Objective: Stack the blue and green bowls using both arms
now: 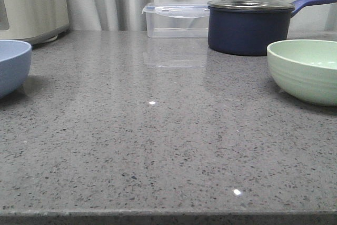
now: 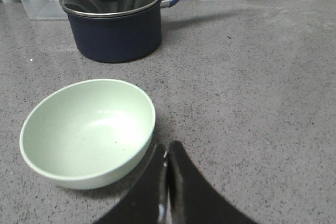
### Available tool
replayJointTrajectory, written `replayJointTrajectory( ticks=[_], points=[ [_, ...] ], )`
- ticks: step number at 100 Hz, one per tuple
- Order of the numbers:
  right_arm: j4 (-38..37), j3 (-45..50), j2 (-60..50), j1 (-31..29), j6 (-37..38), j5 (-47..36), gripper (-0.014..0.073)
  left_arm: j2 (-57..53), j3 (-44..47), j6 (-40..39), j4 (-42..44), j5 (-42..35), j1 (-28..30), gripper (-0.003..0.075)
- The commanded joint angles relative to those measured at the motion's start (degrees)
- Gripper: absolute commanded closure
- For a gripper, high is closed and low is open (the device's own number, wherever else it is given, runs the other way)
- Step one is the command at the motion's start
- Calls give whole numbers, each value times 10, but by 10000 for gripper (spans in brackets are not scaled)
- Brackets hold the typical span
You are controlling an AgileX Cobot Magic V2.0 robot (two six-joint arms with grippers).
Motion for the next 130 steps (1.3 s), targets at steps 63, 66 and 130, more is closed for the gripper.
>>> replayJointTrajectory(
  ticks=[63,66,130],
  points=[
    [0,-132,186,-4,-3,-13,325,130,-60,-3,-6,-49,1,377],
    [0,-132,186,-4,-3,-13,328,130,-60,-3,-5,-52,1,338],
    [0,-237,329,-4,-3,91,329,131,-60,-3,-5,-57,1,335]
  ],
)
